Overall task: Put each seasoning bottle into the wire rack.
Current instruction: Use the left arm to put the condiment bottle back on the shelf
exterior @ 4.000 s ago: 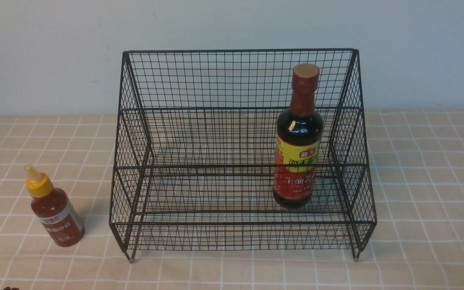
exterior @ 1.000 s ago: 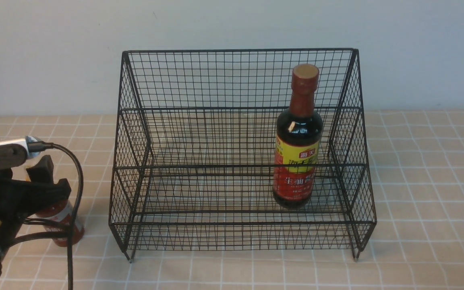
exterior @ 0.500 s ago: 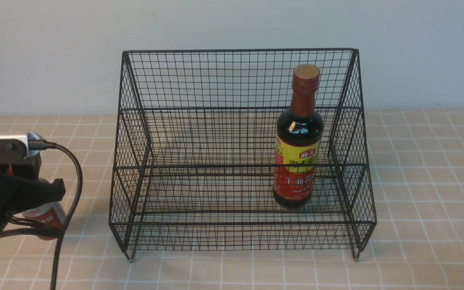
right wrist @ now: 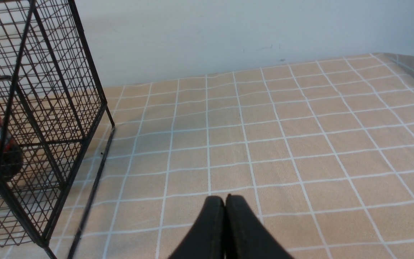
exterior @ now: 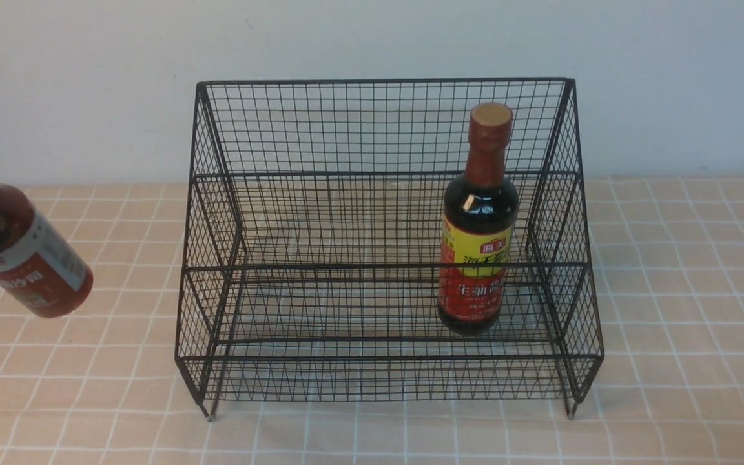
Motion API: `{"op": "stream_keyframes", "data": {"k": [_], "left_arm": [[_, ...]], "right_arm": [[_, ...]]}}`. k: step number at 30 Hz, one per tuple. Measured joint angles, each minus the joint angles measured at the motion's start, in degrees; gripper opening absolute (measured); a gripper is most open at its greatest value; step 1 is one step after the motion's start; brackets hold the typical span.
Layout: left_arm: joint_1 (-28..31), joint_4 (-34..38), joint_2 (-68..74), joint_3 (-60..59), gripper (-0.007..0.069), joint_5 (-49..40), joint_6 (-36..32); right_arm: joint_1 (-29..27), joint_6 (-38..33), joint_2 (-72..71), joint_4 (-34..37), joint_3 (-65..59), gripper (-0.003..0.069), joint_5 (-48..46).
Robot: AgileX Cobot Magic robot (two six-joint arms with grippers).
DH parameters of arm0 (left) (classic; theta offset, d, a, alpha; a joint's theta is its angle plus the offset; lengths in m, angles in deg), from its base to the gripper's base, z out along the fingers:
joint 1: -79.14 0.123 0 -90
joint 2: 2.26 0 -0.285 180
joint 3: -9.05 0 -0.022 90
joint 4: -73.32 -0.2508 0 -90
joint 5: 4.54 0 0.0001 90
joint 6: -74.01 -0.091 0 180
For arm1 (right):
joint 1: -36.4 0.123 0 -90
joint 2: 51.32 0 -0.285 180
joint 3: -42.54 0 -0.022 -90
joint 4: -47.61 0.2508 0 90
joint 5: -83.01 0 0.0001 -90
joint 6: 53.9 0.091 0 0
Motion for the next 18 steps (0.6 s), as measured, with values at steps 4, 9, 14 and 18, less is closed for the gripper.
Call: {"op": "stream_keyframes", "data": {"k": [4, 9, 14, 18], "left_arm": [[-1.22, -0.25, -0.10, 0.04, 0.0257, -3.82, 4.25], [-8.75, -0.50, 0.63, 0.04, 0.0257, -2.62, 4.71], [-15.90, -0.55, 4.94, 0.04, 0.0257, 3.76, 2.77], [-21.30, -0.55, 12.52, 0.04, 0.0257, 10.60, 0.79]], "right_arm": [[0.00, 0.00, 0.00, 0.00, 0.00, -0.0013, 0.00], [0.00, 0.00, 0.00, 0.00, 0.00, -0.0013, 0.00], [0.00, -0.12, 0.00, 0.00, 0.00, -0.0013, 0.00], [0.00, -0.17, 0.00, 0.00, 0.00, -0.0013, 0.00]]}}
